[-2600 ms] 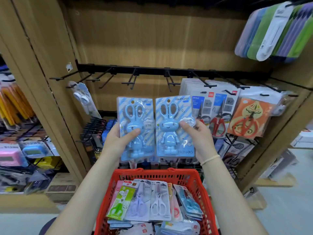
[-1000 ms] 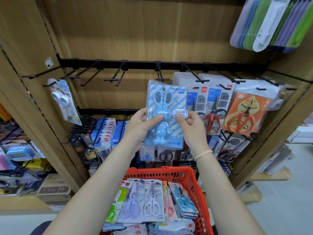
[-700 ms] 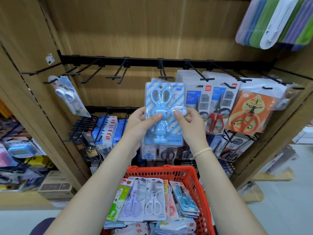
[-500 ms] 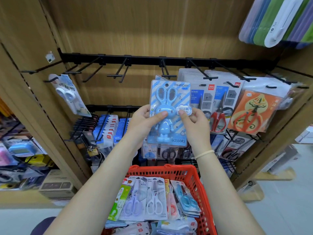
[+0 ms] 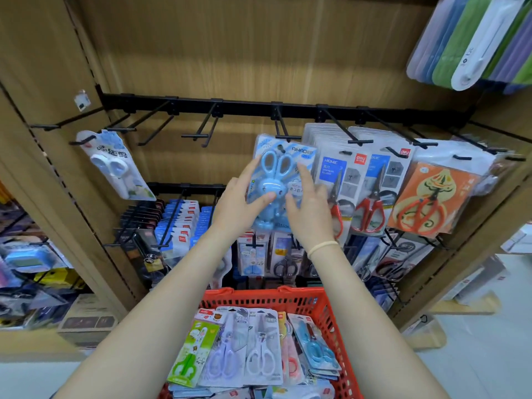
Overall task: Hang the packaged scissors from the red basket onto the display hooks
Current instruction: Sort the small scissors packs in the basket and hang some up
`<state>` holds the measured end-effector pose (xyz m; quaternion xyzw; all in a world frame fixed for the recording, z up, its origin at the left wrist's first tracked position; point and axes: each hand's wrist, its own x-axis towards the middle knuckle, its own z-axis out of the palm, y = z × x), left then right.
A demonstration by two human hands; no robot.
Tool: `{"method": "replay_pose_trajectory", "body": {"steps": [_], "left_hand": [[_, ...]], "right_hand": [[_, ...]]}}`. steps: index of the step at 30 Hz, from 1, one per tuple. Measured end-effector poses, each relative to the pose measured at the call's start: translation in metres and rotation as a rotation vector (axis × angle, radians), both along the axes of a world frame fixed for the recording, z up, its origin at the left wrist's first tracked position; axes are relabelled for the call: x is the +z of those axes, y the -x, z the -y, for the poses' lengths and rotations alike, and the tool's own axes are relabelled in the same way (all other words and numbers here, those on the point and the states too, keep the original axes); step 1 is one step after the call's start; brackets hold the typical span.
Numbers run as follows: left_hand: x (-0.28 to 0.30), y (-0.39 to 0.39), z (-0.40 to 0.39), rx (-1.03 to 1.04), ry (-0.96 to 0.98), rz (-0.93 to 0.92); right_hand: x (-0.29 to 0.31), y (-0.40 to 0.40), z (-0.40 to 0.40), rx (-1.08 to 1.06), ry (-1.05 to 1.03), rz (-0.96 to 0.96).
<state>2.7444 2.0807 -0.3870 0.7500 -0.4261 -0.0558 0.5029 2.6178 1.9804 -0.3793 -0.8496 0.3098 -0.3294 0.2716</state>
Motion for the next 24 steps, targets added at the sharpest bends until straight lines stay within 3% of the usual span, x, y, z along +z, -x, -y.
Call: {"method": "replay_pose_trajectory", "body": {"steps": [8,17,21,24], "left_hand": [[-0.007,-0.024,0.024,-0.002,-0.028,0.041],[-0.014,-0.014,0.007,-0.011,-0.091,0.011],[-0.062,0.011,-0.051,0.134,-0.006,0.124],[-0.131,0.028,-0.105,0.202,-0.079,0.139]], "right_hand": [[-0.003,-0.016,-0.001,0.052,-0.204,-0.019],[-0.022,0.002,-0.009,0.067,-0.131,0.014],[-0.07,0.019,-0.034,-0.017,0.056,0.097],[-0.119,0.028,-0.057,0.019,-0.026,0.036]]}}
